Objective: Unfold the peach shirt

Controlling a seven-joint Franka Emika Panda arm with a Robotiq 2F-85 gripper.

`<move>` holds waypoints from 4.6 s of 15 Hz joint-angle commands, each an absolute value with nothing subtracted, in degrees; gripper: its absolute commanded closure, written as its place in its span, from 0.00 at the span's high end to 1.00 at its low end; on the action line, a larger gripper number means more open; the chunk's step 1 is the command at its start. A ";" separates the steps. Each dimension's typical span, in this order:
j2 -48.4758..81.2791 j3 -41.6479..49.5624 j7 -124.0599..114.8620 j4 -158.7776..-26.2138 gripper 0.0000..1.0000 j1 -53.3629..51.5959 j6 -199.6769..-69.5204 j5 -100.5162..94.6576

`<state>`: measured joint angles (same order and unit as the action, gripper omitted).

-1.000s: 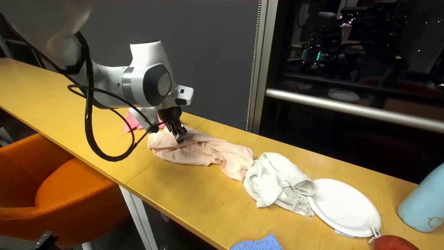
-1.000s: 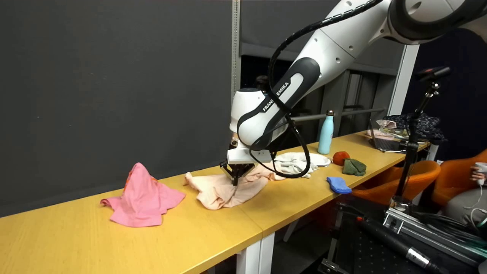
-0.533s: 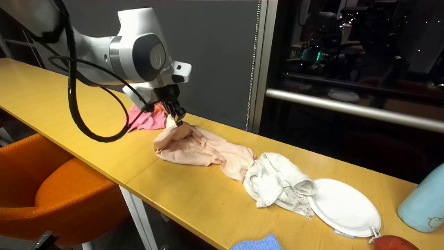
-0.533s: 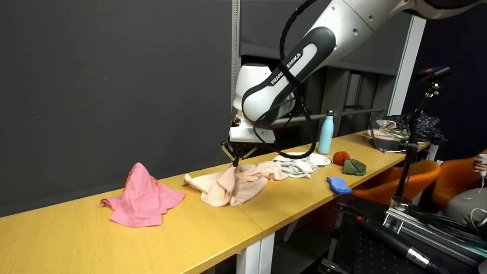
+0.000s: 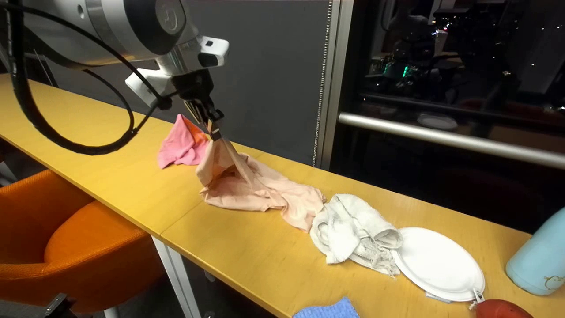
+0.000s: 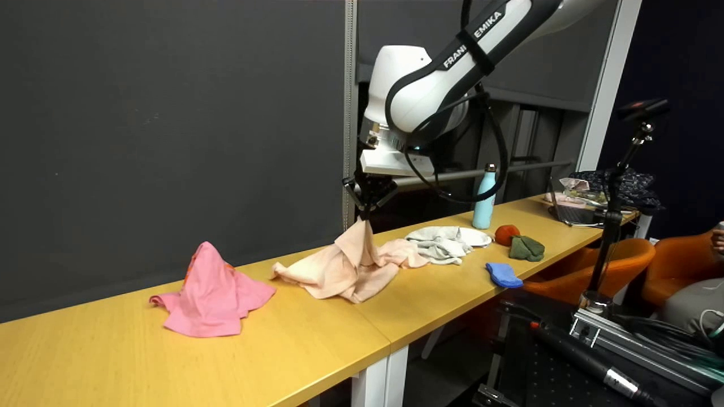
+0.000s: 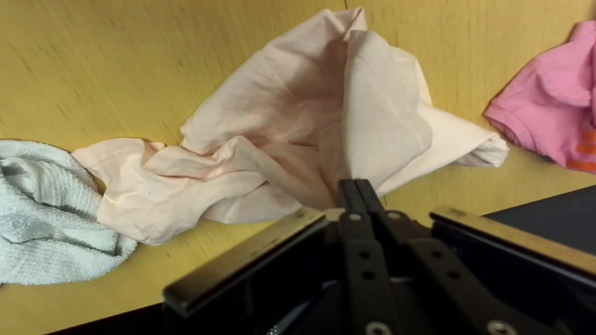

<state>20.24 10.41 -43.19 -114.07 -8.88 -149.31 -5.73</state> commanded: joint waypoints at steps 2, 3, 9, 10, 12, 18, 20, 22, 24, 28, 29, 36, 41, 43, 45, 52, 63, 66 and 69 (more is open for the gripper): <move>10.37 6.95 -40.34 -122.30 0.00 -8.27 -145.02 -5.46; 9.30 6.16 -39.94 -123.41 0.00 -8.18 -144.40 -5.32; 3.42 0.44 -32.71 -128.68 0.00 -7.54 -137.50 0.77; 3.58 -0.25 -31.19 -128.72 0.00 -7.48 -135.69 2.06; 4.36 -0.89 -29.81 -129.49 0.00 -7.29 -133.92 3.02; 5.93 -1.00 -27.13 -130.47 0.00 -6.42 -131.85 3.77; 6.10 -1.72 -24.20 -130.63 0.00 -6.51 -131.59 5.93; 5.64 -3.07 -20.97 -130.10 0.00 -7.10 -130.58 8.80; 4.66 -4.57 -19.01 -129.41 0.00 -7.72 -128.71 10.53; 1.25 -6.77 -18.55 -127.80 0.00 -8.43 -124.97 10.99; 0.54 -7.14 -18.77 -127.16 0.00 -8.52 -124.22 10.84; -1.44 -6.71 -19.21 -117.54 0.00 -7.01 -118.76 9.45; 6.02 -2.29 -19.65 -113.21 0.00 -2.41 -121.61 7.59; 9.64 -0.21 -20.75 -110.92 0.00 -0.76 -123.06 5.80; 13.85 2.16 -21.94 -107.90 0.00 0.62 -124.28 3.62; 29.37 11.47 -28.14 -92.34 0.00 3.93 -121.87 -3.80; 52.17 20.12 -35.46 -59.72 0.00 8.05 -111.52 -9.57; 56.81 20.03 -37.74 -51.15 0.00 8.26 -111.21 -10.08; 60.89 18.10 -40.85 -42.86 0.00 8.16 -112.28 -8.26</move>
